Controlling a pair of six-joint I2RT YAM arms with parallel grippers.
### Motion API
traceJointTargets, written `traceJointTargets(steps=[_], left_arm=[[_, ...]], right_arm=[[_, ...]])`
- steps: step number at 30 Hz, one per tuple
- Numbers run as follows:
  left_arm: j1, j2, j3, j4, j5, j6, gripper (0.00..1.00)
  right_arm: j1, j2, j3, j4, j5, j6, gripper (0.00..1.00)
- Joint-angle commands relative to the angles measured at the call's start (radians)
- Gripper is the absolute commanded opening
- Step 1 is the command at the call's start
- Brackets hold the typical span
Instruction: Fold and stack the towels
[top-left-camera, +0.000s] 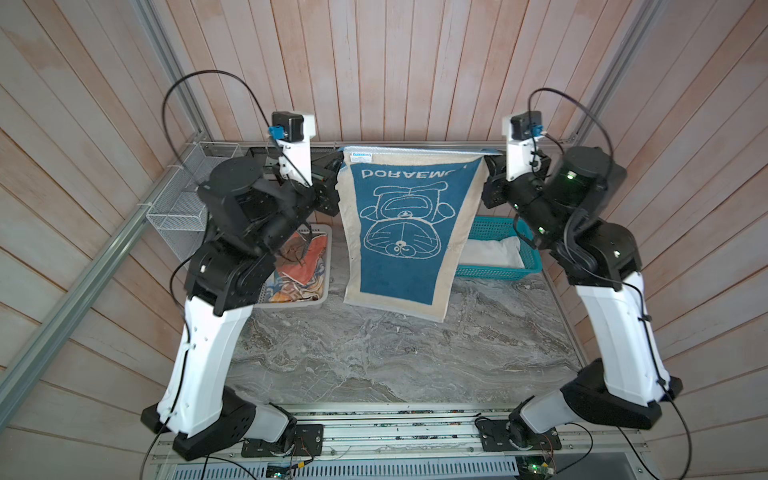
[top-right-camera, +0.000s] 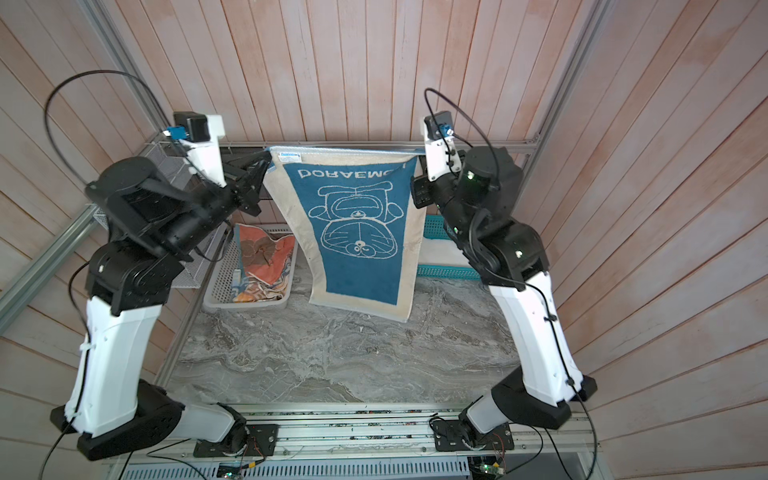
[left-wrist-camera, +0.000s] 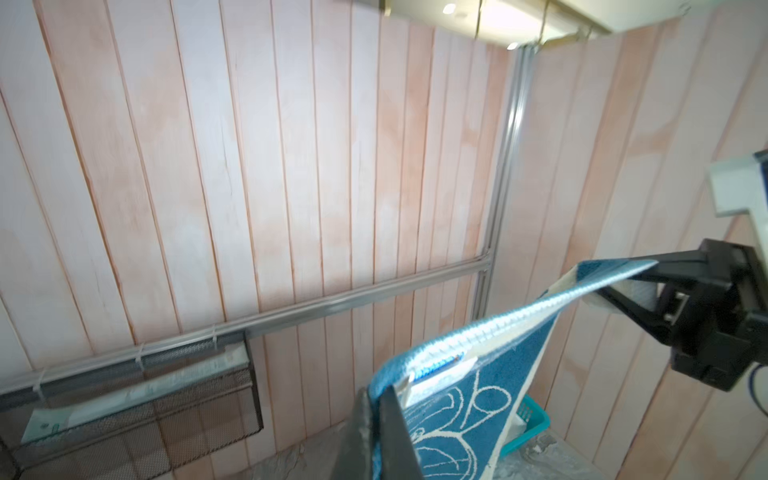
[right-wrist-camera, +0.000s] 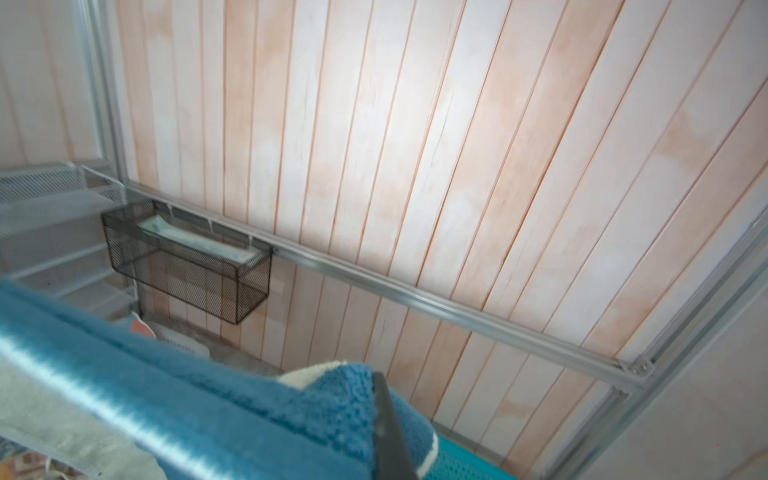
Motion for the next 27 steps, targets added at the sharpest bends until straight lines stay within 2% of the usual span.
traceJointTargets(steps=[1,4,10,14,20,21,23,25,27], left_arm=[[-0.058,-0.098,0.007,0.134,-0.115,0.04,0.0],[-0.076,-0.119,0.029,0.138,-0.079,0.023,0.0],[-0.076,-0.087,0.138,0.085,-0.056,0.009,0.0],[-0.075,-0.056,0.178,0.069,-0.107,0.046,0.0],[-0.074,0.059,0.274,0.004,-0.268,0.15,0.0],[-0.064,0.081,0.275,0.003,-0.299,0.169,0.0],[0.002,0.121,0.274,-0.014,-0.279,0.159,0.0],[0.092,0.159,0.259,-0.029,-0.226,0.119,0.0],[0.15,0.191,0.211,-0.017,-0.219,0.103,0.0]], right_arm=[[0.087,-0.119,-0.011,0.102,0.135,-0.043,0.0],[0.139,-0.162,0.007,0.079,0.155,-0.055,0.0],[0.143,-0.157,0.077,0.019,0.124,-0.043,0.0],[0.143,-0.124,0.104,0.032,0.166,-0.074,0.0],[0.142,0.025,0.178,0.06,0.296,-0.17,0.0],[0.135,0.056,0.18,0.067,0.313,-0.192,0.0],[0.087,0.115,0.196,0.056,0.295,-0.187,0.0],[0.0,0.166,0.2,0.035,0.212,-0.129,0.0],[-0.099,0.214,0.181,0.023,0.101,-0.058,0.0]])
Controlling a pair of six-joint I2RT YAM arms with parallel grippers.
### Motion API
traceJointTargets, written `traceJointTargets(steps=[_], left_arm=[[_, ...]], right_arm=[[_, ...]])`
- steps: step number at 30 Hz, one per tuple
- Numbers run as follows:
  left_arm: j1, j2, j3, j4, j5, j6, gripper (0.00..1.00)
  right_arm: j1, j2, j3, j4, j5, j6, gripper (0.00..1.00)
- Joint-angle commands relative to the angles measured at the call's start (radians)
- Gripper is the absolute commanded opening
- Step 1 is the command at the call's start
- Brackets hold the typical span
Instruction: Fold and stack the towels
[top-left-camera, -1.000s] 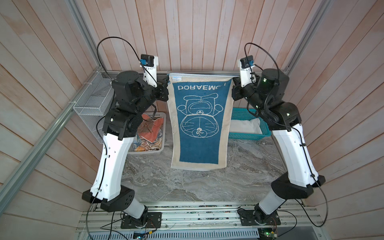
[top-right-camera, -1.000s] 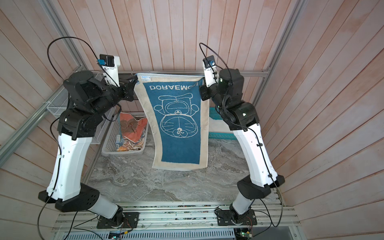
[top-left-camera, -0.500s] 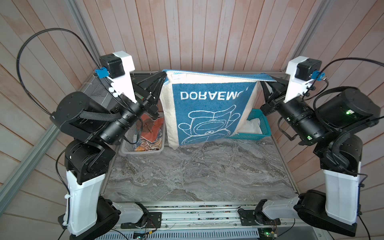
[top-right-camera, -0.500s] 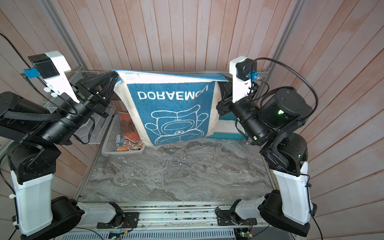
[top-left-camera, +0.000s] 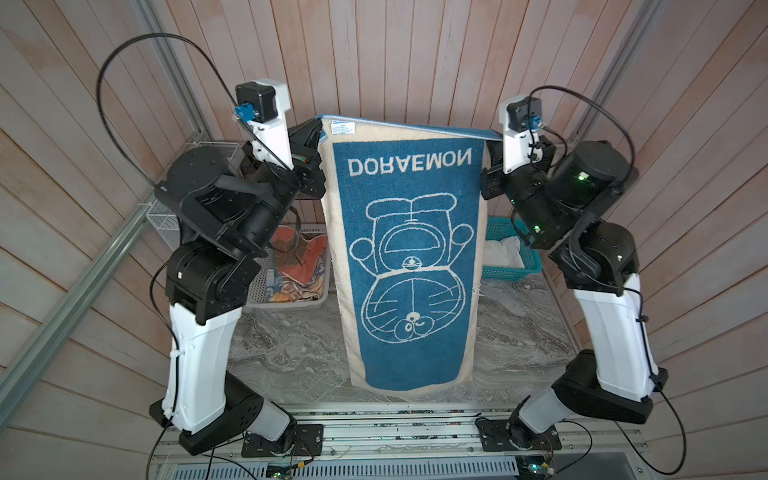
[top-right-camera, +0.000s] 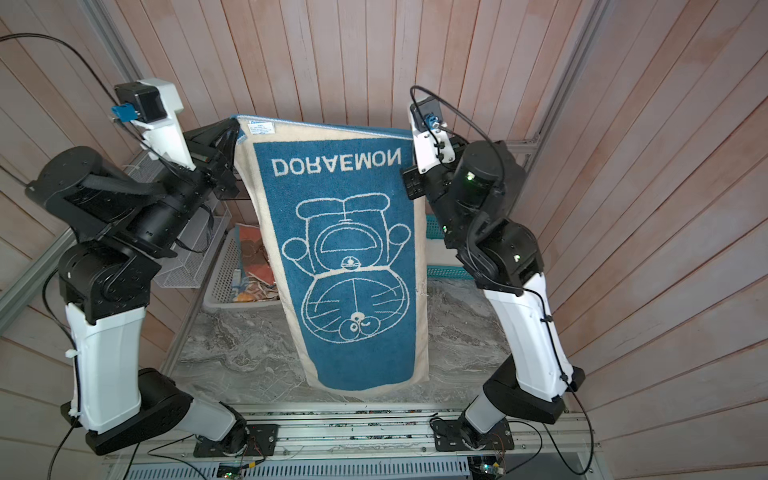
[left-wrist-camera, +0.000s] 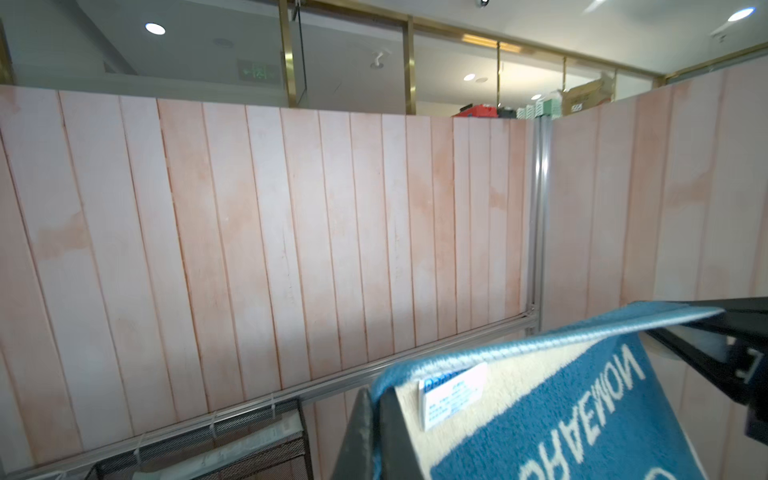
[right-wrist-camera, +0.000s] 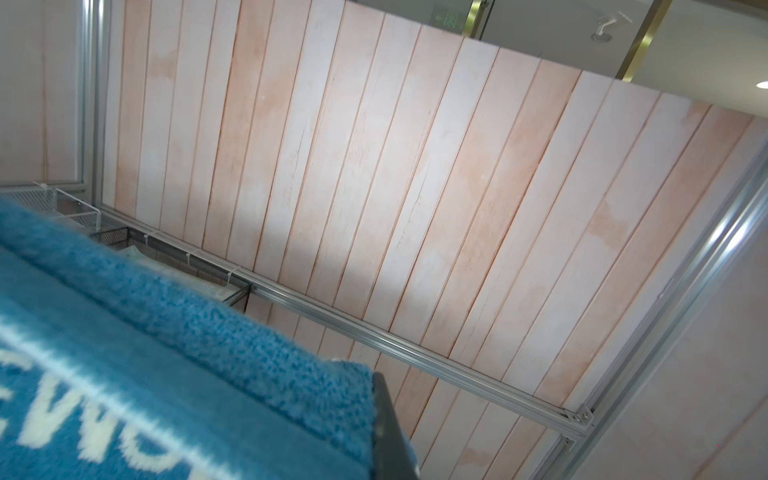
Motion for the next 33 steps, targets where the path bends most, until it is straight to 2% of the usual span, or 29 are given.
traceJointTargets(steps=[1,3,6,9,12,18,23,26,33], left_arm=[[0.118,0.045,-0.062,0.024,-0.088,-0.02,0.0],[0.174,0.073,-0.145,0.057,-0.053,-0.044,0.0],[0.247,0.114,-0.276,0.127,0.007,-0.07,0.0],[0.304,0.164,-0.382,0.206,0.065,-0.085,0.0],[0.345,0.228,-0.422,0.243,0.132,-0.11,0.0],[0.372,0.307,-0.489,0.272,0.223,-0.135,0.0],[0.373,0.249,-0.676,0.333,0.269,-0.168,0.0],[0.373,0.184,-0.823,0.365,0.292,-0.186,0.0],[0.32,0.016,-1.238,0.433,0.32,-0.283,0.0]], right_arm=[[-0.168,0.062,-0.013,0.001,-0.053,0.11,0.0],[-0.228,0.109,-0.063,0.015,-0.146,0.149,0.0],[-0.266,0.179,-0.16,0.056,-0.246,0.162,0.0],[-0.275,0.257,-0.238,0.106,-0.275,0.154,0.0],[-0.285,0.345,-0.237,0.105,-0.308,0.162,0.0],[-0.288,0.442,-0.256,0.082,-0.317,0.179,0.0],[-0.285,0.401,-0.376,0.083,-0.342,0.199,0.0],[-0.277,0.332,-0.511,0.103,-0.346,0.207,0.0],[-0.209,0.112,-0.973,0.235,-0.35,0.29,0.0]])
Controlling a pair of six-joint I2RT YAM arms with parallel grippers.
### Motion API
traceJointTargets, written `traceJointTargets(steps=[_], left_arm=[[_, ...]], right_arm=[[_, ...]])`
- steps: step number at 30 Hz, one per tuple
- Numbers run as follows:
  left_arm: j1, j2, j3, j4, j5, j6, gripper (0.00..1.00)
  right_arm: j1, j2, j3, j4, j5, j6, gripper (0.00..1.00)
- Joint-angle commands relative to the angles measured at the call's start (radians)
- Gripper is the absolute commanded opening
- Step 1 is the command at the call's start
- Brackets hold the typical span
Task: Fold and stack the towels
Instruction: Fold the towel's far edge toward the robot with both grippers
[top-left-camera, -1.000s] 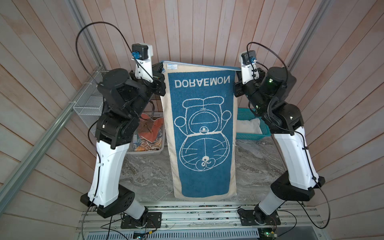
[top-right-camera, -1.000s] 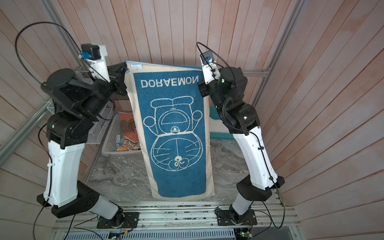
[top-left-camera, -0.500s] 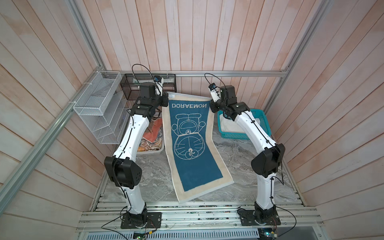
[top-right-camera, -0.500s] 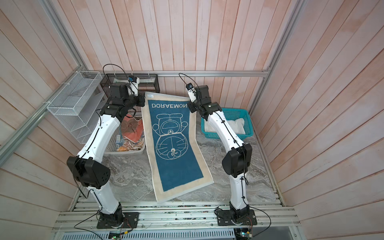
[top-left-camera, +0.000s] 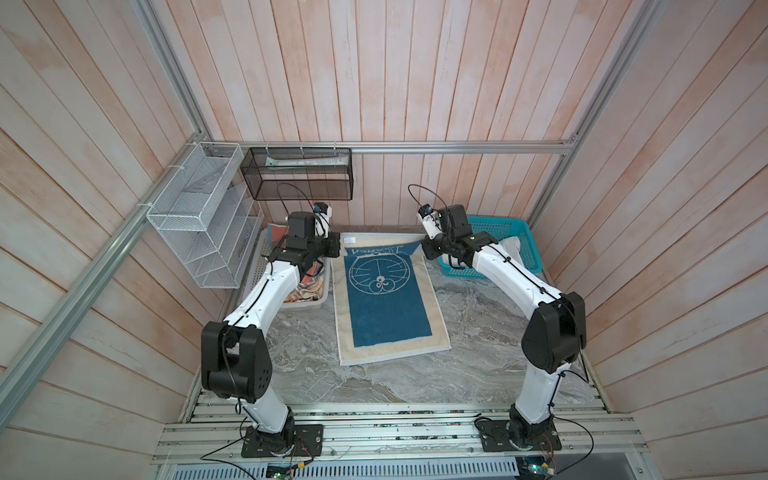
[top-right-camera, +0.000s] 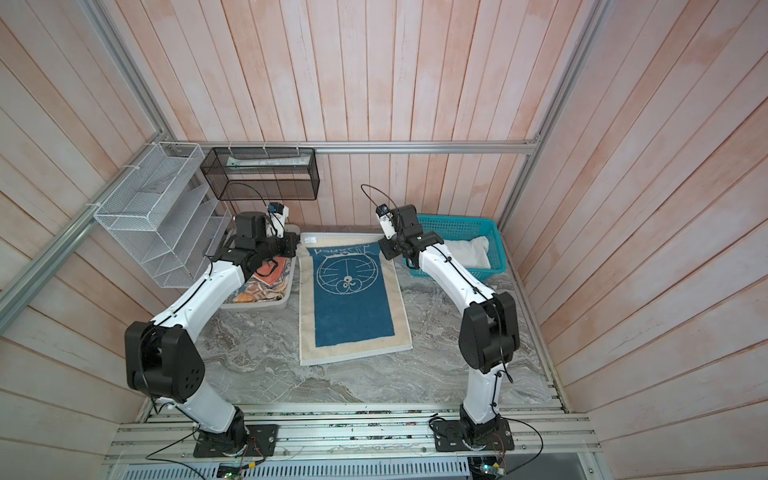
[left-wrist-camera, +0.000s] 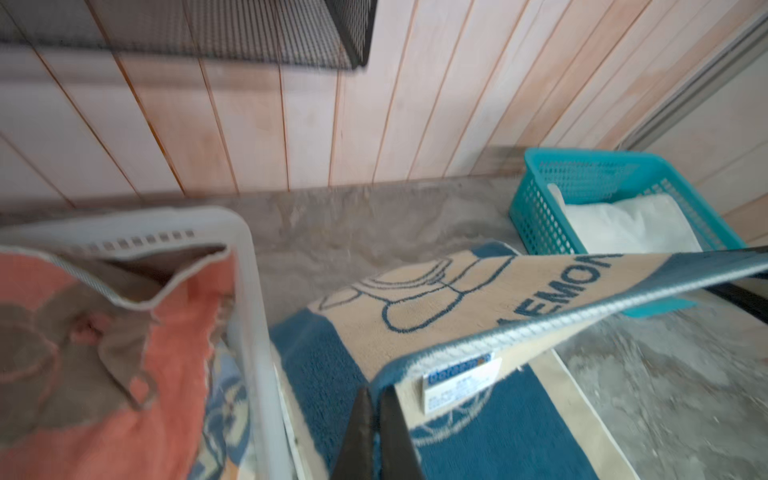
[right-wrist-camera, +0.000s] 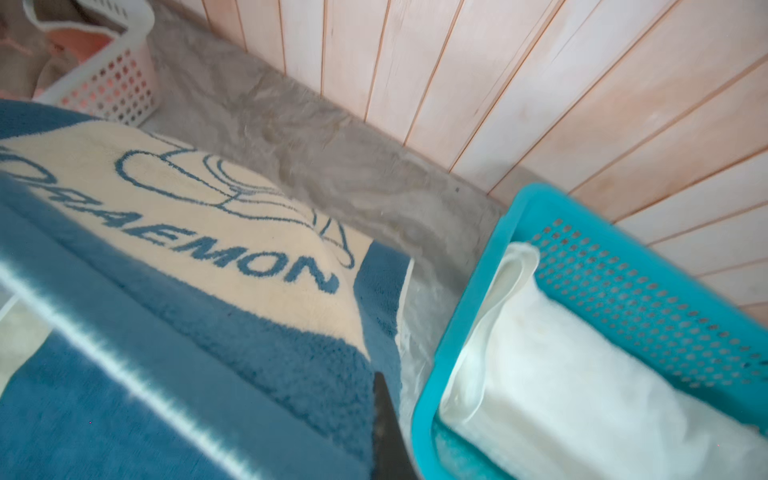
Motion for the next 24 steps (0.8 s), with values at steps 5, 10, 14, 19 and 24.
traceJointTargets(steps=[5,10,14,19,24], left_arm=[[-0.074,-0.134,-0.334,0.102,-0.041,-0.13,0.0],[-0.157,-0.171,-0.475,0.112,-0.084,-0.161,0.0],[-0.206,-0.181,-0.545,0.118,-0.109,-0.193,0.0],[-0.218,-0.178,-0.618,0.154,-0.103,-0.236,0.0],[-0.198,-0.232,-0.523,0.046,-0.131,-0.2,0.0]], right_arm=[[0.089,-0.138,-0.338,0.059,0.014,0.103,0.0],[0.122,-0.153,-0.462,0.019,-0.032,0.205,0.0],[0.121,-0.184,-0.589,0.071,-0.098,0.295,0.0],[0.121,-0.189,-0.672,0.073,-0.109,0.33,0.0],[0.113,-0.237,-0.579,-0.022,0.001,0.258,0.0]])
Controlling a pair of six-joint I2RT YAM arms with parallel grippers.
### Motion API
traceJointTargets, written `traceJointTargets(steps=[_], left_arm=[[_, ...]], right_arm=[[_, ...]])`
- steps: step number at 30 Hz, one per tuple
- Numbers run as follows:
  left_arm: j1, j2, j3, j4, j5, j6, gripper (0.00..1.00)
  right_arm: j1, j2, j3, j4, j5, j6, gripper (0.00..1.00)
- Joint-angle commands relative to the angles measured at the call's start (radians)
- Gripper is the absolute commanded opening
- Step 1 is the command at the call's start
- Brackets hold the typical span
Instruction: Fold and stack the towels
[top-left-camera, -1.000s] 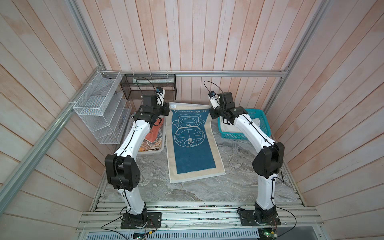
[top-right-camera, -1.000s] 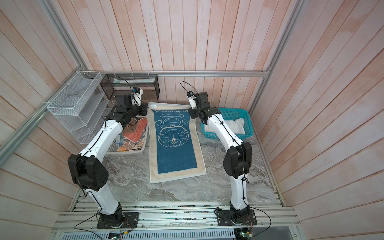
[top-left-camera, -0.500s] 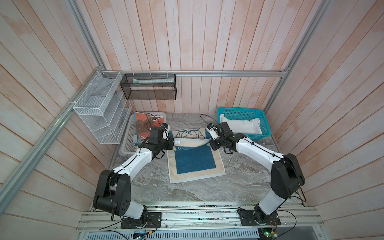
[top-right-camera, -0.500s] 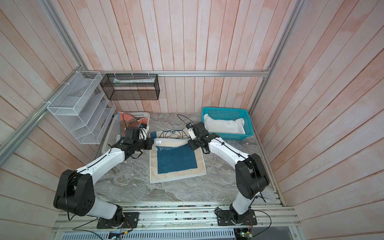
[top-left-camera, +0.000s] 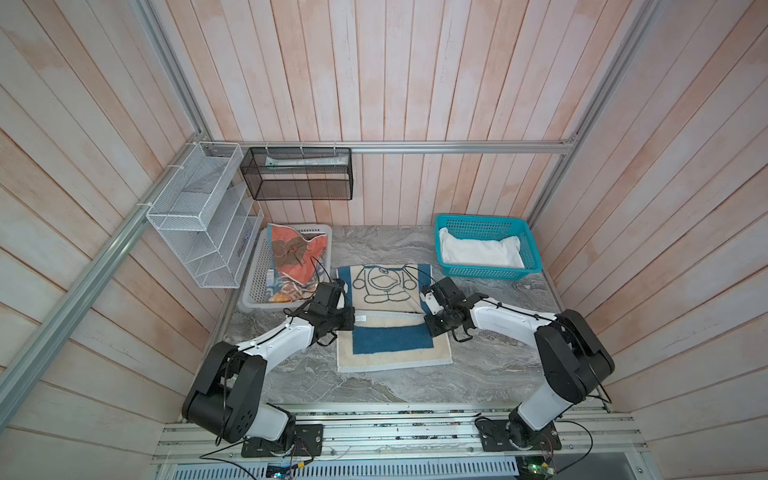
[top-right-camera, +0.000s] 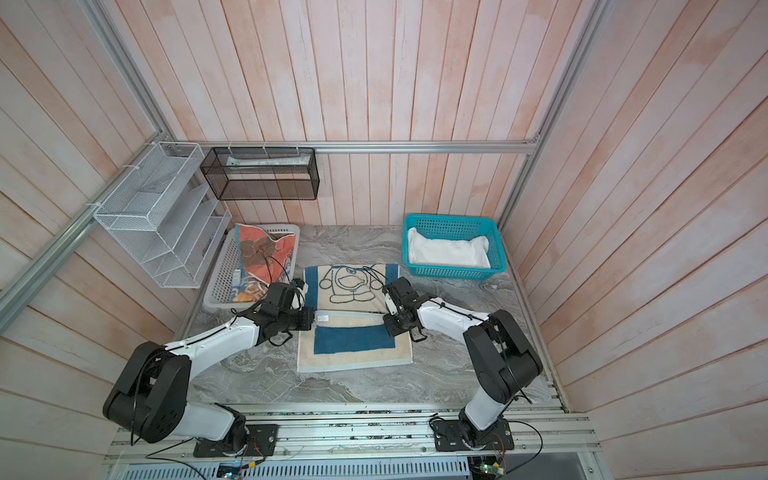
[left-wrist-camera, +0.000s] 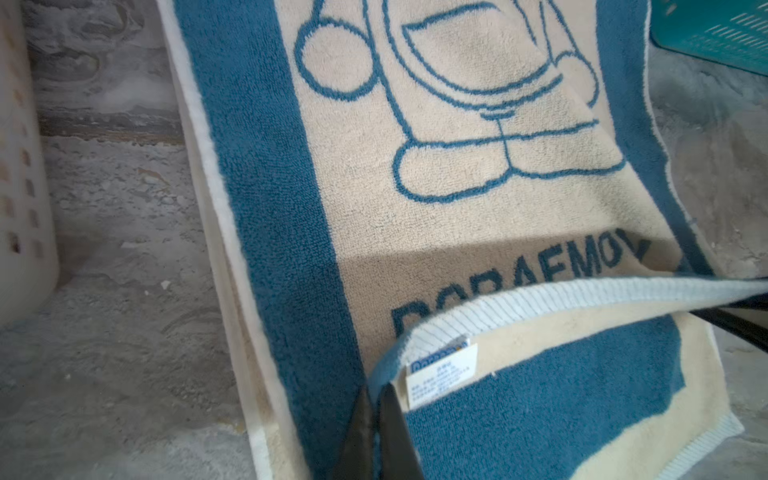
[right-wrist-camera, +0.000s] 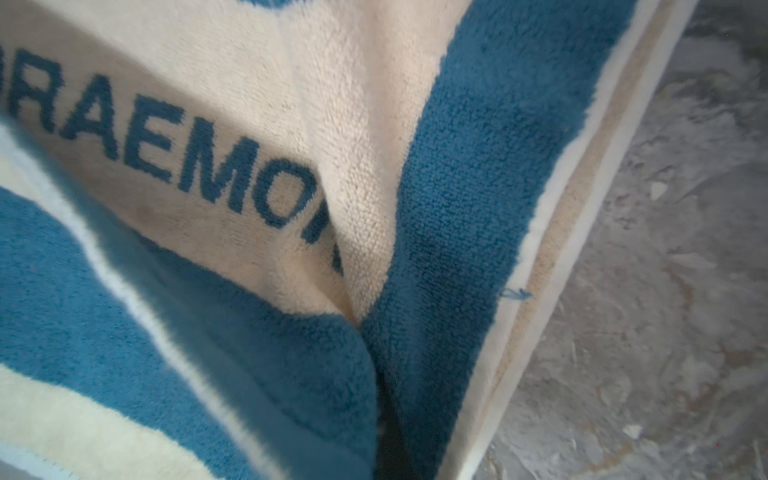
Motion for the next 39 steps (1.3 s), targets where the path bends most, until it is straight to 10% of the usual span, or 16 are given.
traceJointTargets(steps=[1,12,29,39], left_arm=[[0.031,-0.072,0.096,-0.051,-0.025,0.017,0.0],[0.108,-0.217,0.172,-0.168,-0.03,0.062,0.0],[-0.015,-0.294,-0.186,-0.093,0.042,-0.135,0.0],[-0.016,-0.348,-0.16,-0.157,0.011,-0.144,0.0]], right_arm=[[-0.016,-0.062,0.114,-0.069,0.092,-0.051,0.0],[-0.03,-0.13,0.405,-0.234,0.283,-0.216,0.0],[-0.018,-0.275,-0.217,0.007,-0.066,0.127,0.0],[-0.018,-0.252,-0.132,-0.064,-0.016,0.106,0.0]])
